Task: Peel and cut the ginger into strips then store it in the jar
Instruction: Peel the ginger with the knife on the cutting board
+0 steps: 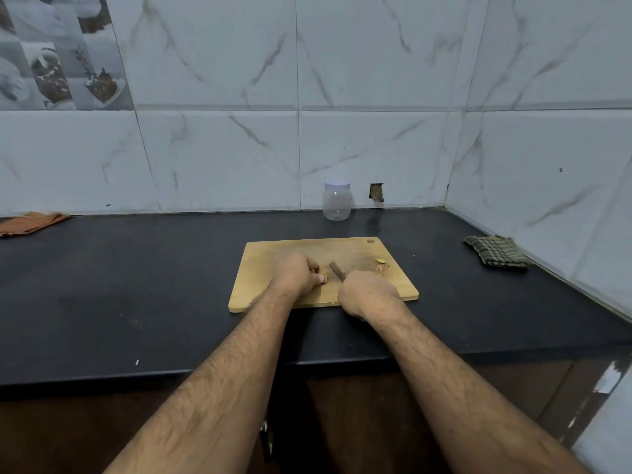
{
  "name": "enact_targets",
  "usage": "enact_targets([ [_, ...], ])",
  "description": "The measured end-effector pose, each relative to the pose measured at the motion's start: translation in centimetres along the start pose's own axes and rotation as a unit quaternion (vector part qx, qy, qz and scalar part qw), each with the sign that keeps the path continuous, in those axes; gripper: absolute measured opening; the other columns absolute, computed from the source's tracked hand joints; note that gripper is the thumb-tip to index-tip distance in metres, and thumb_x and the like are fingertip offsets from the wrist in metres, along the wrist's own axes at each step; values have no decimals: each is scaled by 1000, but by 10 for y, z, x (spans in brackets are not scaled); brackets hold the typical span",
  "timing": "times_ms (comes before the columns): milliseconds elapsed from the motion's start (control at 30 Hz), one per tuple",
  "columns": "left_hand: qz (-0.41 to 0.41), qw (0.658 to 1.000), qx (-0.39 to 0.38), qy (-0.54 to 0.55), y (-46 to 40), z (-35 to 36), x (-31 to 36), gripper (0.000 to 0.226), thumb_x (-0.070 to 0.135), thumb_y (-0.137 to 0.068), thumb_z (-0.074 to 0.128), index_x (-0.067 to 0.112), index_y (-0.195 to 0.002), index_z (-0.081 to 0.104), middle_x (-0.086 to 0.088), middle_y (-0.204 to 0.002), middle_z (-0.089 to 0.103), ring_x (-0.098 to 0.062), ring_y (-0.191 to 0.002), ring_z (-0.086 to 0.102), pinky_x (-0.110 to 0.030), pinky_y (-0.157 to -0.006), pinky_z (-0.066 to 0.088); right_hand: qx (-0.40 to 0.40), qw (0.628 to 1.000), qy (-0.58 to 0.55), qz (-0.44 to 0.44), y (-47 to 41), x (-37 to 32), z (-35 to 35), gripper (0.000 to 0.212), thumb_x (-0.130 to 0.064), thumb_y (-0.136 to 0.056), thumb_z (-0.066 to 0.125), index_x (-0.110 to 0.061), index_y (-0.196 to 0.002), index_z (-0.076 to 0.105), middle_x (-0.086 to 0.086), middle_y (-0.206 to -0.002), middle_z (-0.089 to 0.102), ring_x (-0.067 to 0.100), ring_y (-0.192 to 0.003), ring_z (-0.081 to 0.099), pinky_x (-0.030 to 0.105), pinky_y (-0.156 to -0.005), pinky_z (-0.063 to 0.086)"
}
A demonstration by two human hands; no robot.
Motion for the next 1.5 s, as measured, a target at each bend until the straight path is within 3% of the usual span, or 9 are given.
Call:
enact_targets([
  [100, 4, 1000, 1, -1, 0, 1, 0, 18, 27, -92, 70, 12, -100, 74, -7, -102, 72, -24, -102, 63, -26, -70, 39, 8, 1000, -8, -7, 0, -3, -1, 29, -7, -94, 45, -9, -116, 64, 7, -107, 63, 25, -87, 53, 33, -74, 46],
  [233, 15, 1000, -3, -15, 1, 0, 2, 16, 25, -93, 67, 13, -99, 75, -7, -101, 72, -19, -90, 58, -29, -76, 43, 29, 999, -15, -31, 1, -14, -2, 27, -13, -99, 42, -9, -116, 63, 8, -115, 65, 26, -92, 56, 32, -75, 45],
  [400, 19, 1000, -1, -22, 3, -1, 3, 15, 23, -94, 66, 16, -103, 76, -5, -101, 72, -20, -95, 61, -30, -79, 46, 31, 999, -3, -40, 0, -20, 2, 29, -11, -98, 43, -9, -118, 64, 9, -119, 65, 27, -105, 62, 33, -77, 46],
  [800, 6, 1000, 4, -7, 4, -3, 4, 23, 25, -93, 67, 19, -114, 73, -2, -109, 71, -20, -106, 62, -30, -89, 49, 20, 998, 26, -47, -2, -23, 1, 30, -12, -99, 43, -10, -122, 62, 8, -120, 64, 25, -98, 59, 34, -77, 46],
  [967, 5, 1000, 1, -7, 4, -2, 2, 17, 26, -92, 68, 19, -106, 76, -2, -102, 72, -20, -100, 63, -30, -86, 50, 15, 998, 35, -51, 0, -25, -1, 31, -18, -103, 40, -9, -124, 60, 10, -121, 63, 26, -104, 60, 36, -82, 49],
  [1167, 9, 1000, -3, 1, 3, -3, 2, 17, 23, -91, 68, 17, -104, 77, -4, -101, 72, -20, -97, 62, -28, -80, 46, -3, 998, 25, -50, -6, -29, 0, 28, -10, -97, 46, -10, -120, 61, 5, -100, 57, 22, -89, 54, 35, -81, 50],
  [1300, 15, 1000, 0, 10, 4, -3, 4, 15, 19, -91, 68, 16, -103, 77, -4, -101, 72, -19, -93, 60, -26, -76, 44, -17, 999, 24, -45, -12, -30, 5, 30, -7, -94, 46, -9, -120, 62, 7, -103, 60, 23, -89, 55, 35, -80, 51],
  [1500, 17, 1000, 6, 24, 2, -3, 0, 14, 19, -90, 69, 16, -101, 77, -3, -101, 73, -19, -96, 61, -25, -75, 43, -42, 996, 55, -50, -14, -38, 7, 37, -3, -88, 47, -2, -123, 60, 4, -80, 52, 19, -68, 50, 33, -67, 44],
])
Point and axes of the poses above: each hand's wrist, its own y-axis away from the middle knuckle, its own z-axis out of the palm, x = y × z, the point moved 7 cm from there along -y, towards the middle knuckle
